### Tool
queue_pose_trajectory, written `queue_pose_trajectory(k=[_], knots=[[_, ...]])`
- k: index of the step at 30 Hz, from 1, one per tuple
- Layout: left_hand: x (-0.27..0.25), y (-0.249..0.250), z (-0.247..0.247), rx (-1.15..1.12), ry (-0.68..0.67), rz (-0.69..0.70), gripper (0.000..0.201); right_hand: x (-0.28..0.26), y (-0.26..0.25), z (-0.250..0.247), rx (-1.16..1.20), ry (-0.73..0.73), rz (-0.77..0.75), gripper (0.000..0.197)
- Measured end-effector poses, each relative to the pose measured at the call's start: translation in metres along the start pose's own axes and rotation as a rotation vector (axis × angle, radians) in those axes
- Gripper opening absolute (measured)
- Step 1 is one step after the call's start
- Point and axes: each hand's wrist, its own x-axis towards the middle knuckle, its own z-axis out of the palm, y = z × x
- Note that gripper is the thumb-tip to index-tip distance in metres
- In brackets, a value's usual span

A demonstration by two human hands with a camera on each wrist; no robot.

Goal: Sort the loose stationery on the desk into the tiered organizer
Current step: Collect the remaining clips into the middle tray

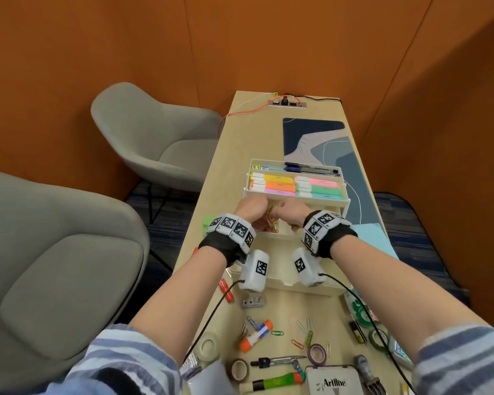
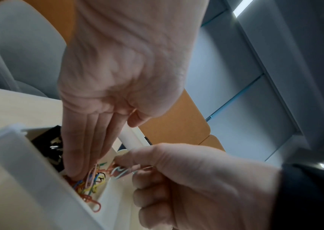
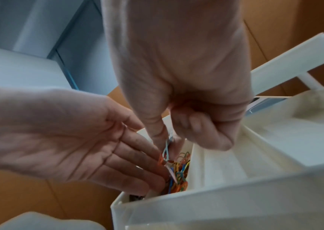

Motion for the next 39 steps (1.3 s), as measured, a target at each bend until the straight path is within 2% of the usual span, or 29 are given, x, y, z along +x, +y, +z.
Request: queue_pose_trajectory(k=[3,6,10,13,17,20,23,25,27,30,33,36,39], knots=[[0.001,-0.005,-0.004,-0.013,0.030,0.023,0.046,0.003,-0.006,-0.002,-0.076,-0.003,0.033,0.029],[0.001,-0.010,-0.007,-0.054,0.059,0.033,0.047,0.006,-0.009,-0.006,-0.029,0.004,0.102,0.020],[0.002,-0.015,-0.008,-0.040,0.076,0.070,0.048,0.014,-0.010,-0.003,0.267,-0.003,0.191,0.021],[0.002,-0.021,-0.010,-0.047,0.121,0.086,0.047,0.018,-0.011,0.004,0.493,0.026,0.241,0.013],[-0.007,-0.035,-0.016,-0.048,0.185,0.133,0.048,0.017,-0.013,0.012,0.614,0.093,0.209,0.017],[-0.026,-0.048,-0.018,0.042,0.234,0.220,0.049,0.008,-0.011,0.017,0.500,0.192,0.141,0.020],[-0.057,-0.063,-0.007,0.224,0.209,0.369,0.039,-0.021,-0.001,0.021,0.447,0.233,-0.037,0.025],[-0.078,-0.082,0.009,0.355,0.099,0.441,0.030,-0.053,0.017,0.027,0.447,0.175,-0.133,0.027],[-0.093,-0.108,0.026,0.500,-0.021,0.460,0.024,-0.085,0.045,0.039,0.387,0.033,-0.169,0.020],[-0.108,-0.148,0.044,0.745,-0.102,0.441,0.017,-0.117,0.099,0.067,-0.039,-0.083,-0.156,0.017],[-0.118,-0.178,0.051,0.919,-0.141,0.438,0.023,-0.140,0.143,0.095,-0.394,-0.055,-0.089,0.047],[-0.120,-0.198,0.052,1.016,-0.165,0.464,0.033,-0.148,0.163,0.117,-0.432,-0.162,0.002,0.075],[-0.115,-0.207,0.053,1.016,-0.203,0.524,0.053,-0.145,0.164,0.137,-0.526,-0.149,-0.042,0.081]])
